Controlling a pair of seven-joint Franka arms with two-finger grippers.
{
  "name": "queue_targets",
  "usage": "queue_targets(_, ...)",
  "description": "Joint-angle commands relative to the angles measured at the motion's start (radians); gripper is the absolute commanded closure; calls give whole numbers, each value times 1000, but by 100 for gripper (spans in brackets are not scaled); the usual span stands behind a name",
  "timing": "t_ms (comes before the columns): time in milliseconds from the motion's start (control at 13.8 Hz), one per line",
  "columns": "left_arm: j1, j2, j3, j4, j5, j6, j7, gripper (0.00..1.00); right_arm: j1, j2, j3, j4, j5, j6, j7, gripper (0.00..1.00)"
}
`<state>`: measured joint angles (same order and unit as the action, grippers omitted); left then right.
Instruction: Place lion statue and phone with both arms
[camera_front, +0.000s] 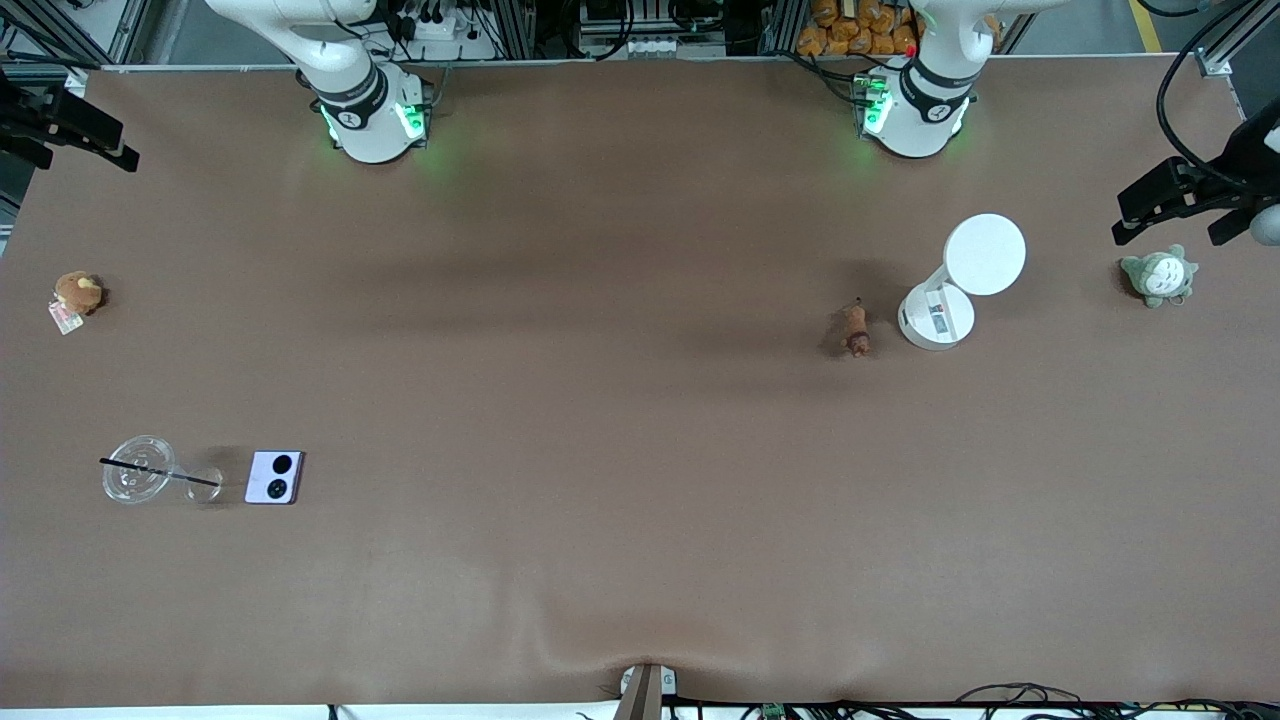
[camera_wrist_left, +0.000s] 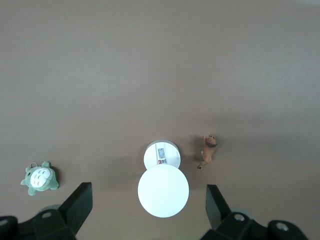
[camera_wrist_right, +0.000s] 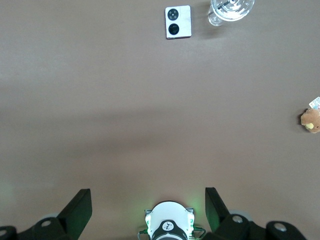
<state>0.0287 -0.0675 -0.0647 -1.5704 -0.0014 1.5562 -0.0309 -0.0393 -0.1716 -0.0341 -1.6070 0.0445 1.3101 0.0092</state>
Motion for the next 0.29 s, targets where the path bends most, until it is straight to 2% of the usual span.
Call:
queue_targets(0, 8, -14, -6, -8, -12, -5, -4, 0, -14, -19, 6, -7, 17, 4, 8, 0)
queue_targets(218, 8, -14, -4, -8, -12, -5, -3, 0, -14, -19, 10, 21, 15, -12, 8, 0)
